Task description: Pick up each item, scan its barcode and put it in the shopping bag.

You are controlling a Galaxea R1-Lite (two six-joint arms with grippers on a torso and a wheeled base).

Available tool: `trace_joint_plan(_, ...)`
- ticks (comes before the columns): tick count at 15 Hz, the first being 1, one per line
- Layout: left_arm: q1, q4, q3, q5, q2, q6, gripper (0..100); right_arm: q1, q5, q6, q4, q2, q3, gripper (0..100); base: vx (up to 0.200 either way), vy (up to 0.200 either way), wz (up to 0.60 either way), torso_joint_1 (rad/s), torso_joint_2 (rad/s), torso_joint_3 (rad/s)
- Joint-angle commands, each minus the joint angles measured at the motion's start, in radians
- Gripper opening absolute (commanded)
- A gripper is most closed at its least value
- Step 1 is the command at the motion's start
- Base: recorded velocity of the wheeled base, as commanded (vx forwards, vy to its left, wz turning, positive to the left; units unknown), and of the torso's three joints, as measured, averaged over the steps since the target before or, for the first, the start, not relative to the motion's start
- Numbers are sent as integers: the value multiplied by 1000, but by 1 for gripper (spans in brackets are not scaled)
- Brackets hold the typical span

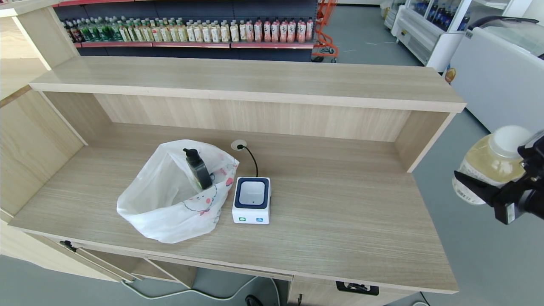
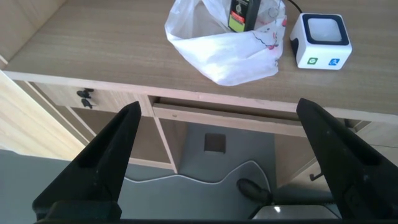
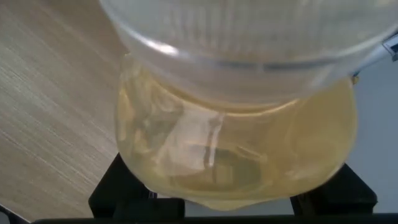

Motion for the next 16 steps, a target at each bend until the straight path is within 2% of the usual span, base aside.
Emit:
trace_joint_plan(1,0,0,0,0,0,0,100,-7,2,-2,-10,25,18,0,0,0,0,0,0,0)
trace_joint_plan(7,0,0,0,0,0,3,100,-2,96,0,-16,-20,12,0,0,0,0,0,0,0)
trace_joint_plan(14,0,0,0,0,0,2,100,16,260,41,-17,9,-83,0,0,200,0,4,4,1)
trace_joint_plan(16,0,0,0,0,0,2,100,32,304,41,-57,58,-86,0,0,200,0,0,2,2)
